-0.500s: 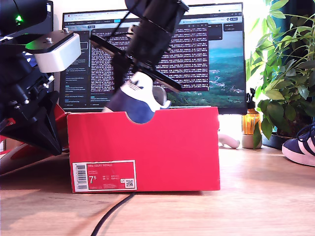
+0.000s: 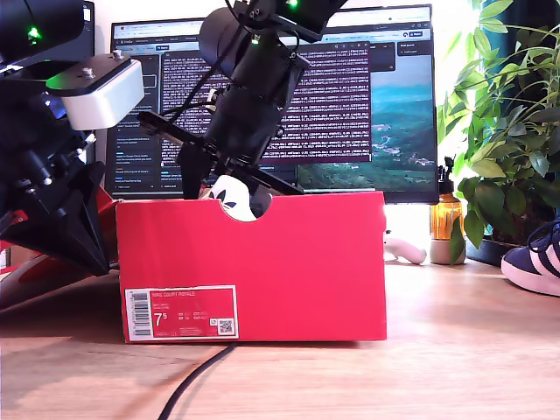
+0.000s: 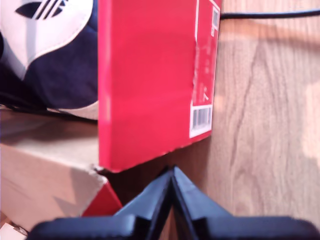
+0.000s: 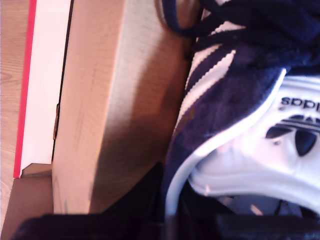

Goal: Pack the blue shoes by picking the first shoe and placing it inside the red shoebox, left side, then picking and rotating the second shoe and placing it in the shoebox

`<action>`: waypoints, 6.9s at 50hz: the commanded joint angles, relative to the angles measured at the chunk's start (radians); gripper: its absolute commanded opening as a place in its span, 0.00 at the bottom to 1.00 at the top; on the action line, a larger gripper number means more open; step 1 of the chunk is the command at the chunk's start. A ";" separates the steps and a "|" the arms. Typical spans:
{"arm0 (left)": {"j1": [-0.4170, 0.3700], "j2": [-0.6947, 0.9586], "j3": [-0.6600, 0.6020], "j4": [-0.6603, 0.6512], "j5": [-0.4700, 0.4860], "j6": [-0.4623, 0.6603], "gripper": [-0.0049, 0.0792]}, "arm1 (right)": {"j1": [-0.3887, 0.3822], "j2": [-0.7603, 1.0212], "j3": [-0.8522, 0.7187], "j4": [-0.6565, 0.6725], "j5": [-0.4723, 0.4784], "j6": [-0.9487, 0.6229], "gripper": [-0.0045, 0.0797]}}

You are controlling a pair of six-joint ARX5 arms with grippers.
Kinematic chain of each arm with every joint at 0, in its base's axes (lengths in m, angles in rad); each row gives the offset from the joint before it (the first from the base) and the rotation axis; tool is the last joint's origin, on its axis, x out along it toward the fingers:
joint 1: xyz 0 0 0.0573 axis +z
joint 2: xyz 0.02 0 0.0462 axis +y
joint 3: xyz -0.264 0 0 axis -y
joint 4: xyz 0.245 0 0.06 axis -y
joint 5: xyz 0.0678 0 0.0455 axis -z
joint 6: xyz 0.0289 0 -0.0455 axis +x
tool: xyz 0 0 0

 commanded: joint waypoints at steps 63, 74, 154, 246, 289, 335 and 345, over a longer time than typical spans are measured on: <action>0.000 0.016 0.003 0.017 0.004 0.004 0.04 | -0.075 -0.002 0.406 -0.606 0.170 -0.404 0.41; 0.000 0.016 0.003 0.018 0.006 0.004 0.04 | -0.135 -0.021 0.406 -0.688 0.232 -0.362 0.41; 0.000 0.016 0.003 0.018 0.010 0.004 0.04 | -0.604 -0.544 -0.302 -0.755 0.488 0.550 0.42; 0.000 0.016 0.003 0.018 0.011 0.004 0.04 | -0.819 -0.551 -0.804 -0.289 0.299 0.702 0.04; 0.000 0.016 0.003 0.018 0.011 0.004 0.04 | -0.813 -0.552 -0.159 -0.569 0.367 -0.518 0.04; 0.000 0.016 0.003 0.018 0.011 0.004 0.04 | -0.527 -0.551 -0.036 0.009 -0.138 -1.284 0.04; 0.000 0.016 0.003 0.018 0.011 0.004 0.04 | -0.480 -0.528 -0.036 0.105 -0.138 -1.407 0.04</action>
